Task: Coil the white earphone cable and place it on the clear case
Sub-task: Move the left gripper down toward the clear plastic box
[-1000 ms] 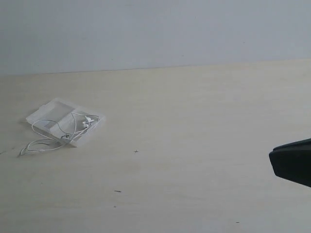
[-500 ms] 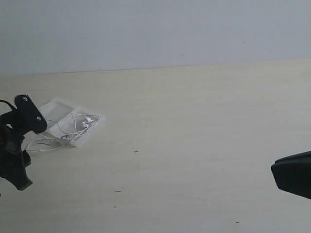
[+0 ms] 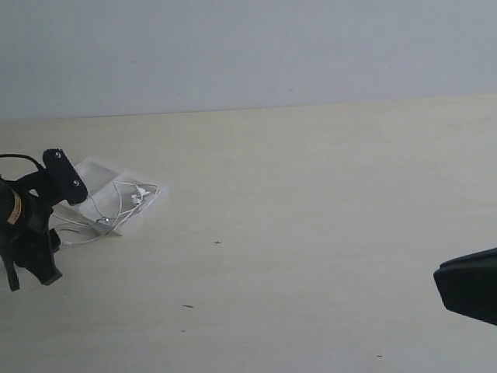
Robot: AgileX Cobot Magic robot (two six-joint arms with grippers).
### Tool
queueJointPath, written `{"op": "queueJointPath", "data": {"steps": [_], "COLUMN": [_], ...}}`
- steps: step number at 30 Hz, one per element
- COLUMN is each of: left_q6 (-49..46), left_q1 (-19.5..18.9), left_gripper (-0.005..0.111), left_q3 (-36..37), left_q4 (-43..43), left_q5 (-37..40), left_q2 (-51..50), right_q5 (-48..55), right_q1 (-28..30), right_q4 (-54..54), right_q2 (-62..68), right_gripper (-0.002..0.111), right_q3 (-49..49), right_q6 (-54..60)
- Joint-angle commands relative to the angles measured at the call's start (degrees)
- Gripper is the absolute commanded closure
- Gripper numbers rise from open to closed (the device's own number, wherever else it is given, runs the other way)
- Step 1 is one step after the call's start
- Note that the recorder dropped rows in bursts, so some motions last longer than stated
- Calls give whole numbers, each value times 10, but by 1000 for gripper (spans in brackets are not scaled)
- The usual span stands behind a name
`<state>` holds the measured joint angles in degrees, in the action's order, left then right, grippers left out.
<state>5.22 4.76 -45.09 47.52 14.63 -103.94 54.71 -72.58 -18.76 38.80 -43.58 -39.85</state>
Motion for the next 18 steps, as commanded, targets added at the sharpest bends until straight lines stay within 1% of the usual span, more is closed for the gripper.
{"op": "queueJointPath", "data": {"steps": [1, 6, 8, 13, 18], "left_q6": [5, -9, -9, -9, -9], "left_q1": [-6, -8, -8, -8, -8], "left_gripper": [61, 61, 64, 85, 98], "left_q3": [-2, -2, -2, -2, -4], "left_q4": [18, 31, 31, 31, 34], "left_q5": [-9, -15, -15, -29, -43], "left_q2": [-1, -10, -18, -32, -34], "right_q5": [-4, -4, -4, -4, -5], "right_q1": [-1, -1, -1, -1, -1], "right_q4": [-1, 0, 0, 0, 0], "right_q2": [0, 0, 0, 0, 0], "right_gripper": [108, 108, 108, 108, 108], "right_q3": [3, 3, 3, 3, 3], "right_q6": [8, 9, 9, 9, 9]}}
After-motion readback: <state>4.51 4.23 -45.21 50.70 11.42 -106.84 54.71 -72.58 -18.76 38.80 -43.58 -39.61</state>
